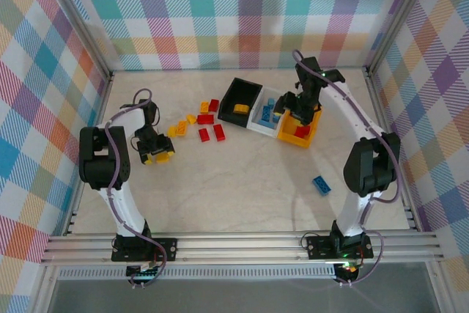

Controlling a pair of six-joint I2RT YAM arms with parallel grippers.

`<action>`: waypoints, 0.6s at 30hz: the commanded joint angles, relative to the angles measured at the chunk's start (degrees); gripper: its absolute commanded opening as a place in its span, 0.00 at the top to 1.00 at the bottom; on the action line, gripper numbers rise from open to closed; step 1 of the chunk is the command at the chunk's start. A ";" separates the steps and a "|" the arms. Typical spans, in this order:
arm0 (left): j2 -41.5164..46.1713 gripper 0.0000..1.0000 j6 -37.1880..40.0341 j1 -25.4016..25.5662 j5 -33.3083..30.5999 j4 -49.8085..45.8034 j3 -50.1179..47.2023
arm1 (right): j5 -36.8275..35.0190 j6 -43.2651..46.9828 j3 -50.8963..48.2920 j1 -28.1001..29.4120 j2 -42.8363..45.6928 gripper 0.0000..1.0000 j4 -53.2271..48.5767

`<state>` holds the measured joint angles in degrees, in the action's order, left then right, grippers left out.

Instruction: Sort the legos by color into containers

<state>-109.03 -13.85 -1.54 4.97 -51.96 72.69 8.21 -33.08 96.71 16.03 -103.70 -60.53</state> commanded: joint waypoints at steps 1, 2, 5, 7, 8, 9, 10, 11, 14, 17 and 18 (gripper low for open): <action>0.56 0.30 0.66 0.81 0.53 -1.03 -1.76 | -4.69 1.70 -3.97 -1.45 3.52 0.30 -5.69; 0.87 0.30 0.69 0.92 0.43 -0.97 -2.24 | -5.70 1.62 -5.67 -2.18 4.82 0.28 -6.44; 1.02 0.34 0.84 1.10 0.32 -0.19 -3.72 | -7.63 1.22 -11.99 -5.64 8.77 0.25 -8.30; 0.54 0.40 1.16 1.10 0.39 0.10 -3.95 | -7.87 0.34 -16.11 -8.19 11.25 0.18 -9.52; 0.34 0.42 1.19 1.10 0.44 0.19 -3.96 | -7.55 -0.24 -17.95 -9.17 12.20 0.11 -9.83; 0.16 0.43 1.23 1.12 0.48 0.21 -3.76 | -6.51 -1.04 -20.30 -10.28 13.60 0.00 -9.92; 0.15 0.47 1.27 1.10 0.60 0.24 -3.57 | -5.27 -1.99 -22.78 -11.19 14.93 0.00 -9.64; 0.14 0.49 1.24 1.10 0.78 0.28 -3.31 | -4.11 -2.97 -24.87 -11.80 16.15 0.00 -9.14; 0.35 0.54 1.19 1.19 1.80 -0.40 -2.23 | -1.28 -6.45 -32.08 -12.71 19.51 0.00 -7.28; 1.91 0.56 0.94 1.52 3.15 -1.22 -1.29 | 1.48 -10.45 -38.24 -12.78 21.80 0.00 -4.49; 2.72 0.56 0.80 1.69 3.66 -1.65 -0.80 | 1.35 -11.78 -40.04 -12.88 22.48 0.00 -3.80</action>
<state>-108.09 -12.78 -1.10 3.14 -51.42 70.87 6.37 -39.55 59.96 3.33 -83.05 -65.91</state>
